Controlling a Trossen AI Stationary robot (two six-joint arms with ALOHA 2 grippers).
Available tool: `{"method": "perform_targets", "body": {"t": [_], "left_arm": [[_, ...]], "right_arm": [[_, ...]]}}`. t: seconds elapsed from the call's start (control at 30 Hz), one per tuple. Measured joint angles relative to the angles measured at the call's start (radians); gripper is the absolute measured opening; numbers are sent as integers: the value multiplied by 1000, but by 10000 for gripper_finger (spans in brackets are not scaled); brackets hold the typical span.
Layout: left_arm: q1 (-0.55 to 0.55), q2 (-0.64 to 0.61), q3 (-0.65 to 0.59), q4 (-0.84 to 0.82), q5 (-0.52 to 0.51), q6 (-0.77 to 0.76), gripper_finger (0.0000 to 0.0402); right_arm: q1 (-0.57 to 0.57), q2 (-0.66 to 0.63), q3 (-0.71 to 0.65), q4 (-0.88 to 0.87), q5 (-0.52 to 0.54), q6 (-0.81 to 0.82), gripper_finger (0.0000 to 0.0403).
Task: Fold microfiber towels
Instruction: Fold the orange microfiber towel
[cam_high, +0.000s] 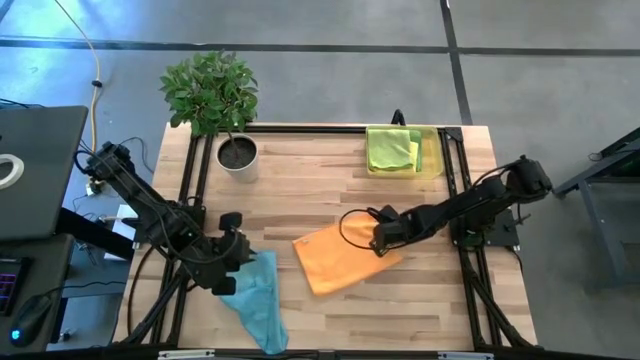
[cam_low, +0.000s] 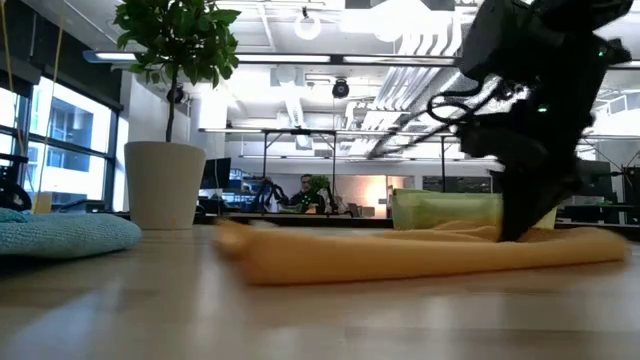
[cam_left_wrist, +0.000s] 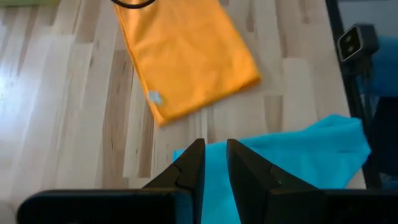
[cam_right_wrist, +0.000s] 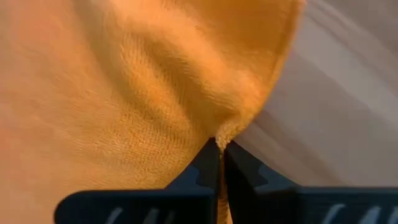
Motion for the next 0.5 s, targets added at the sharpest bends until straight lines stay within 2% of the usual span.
{"method": "perform_targets", "body": {"t": [0.27, 0.5], "left_arm": [[0, -1, 0, -1, 2, 2, 58], [0, -1, 0, -1, 6, 35, 58]], "right_arm": [[-35, -30, 203, -537, 24, -21, 1], [-39, -15, 441, -837, 46, 8, 0]]}}
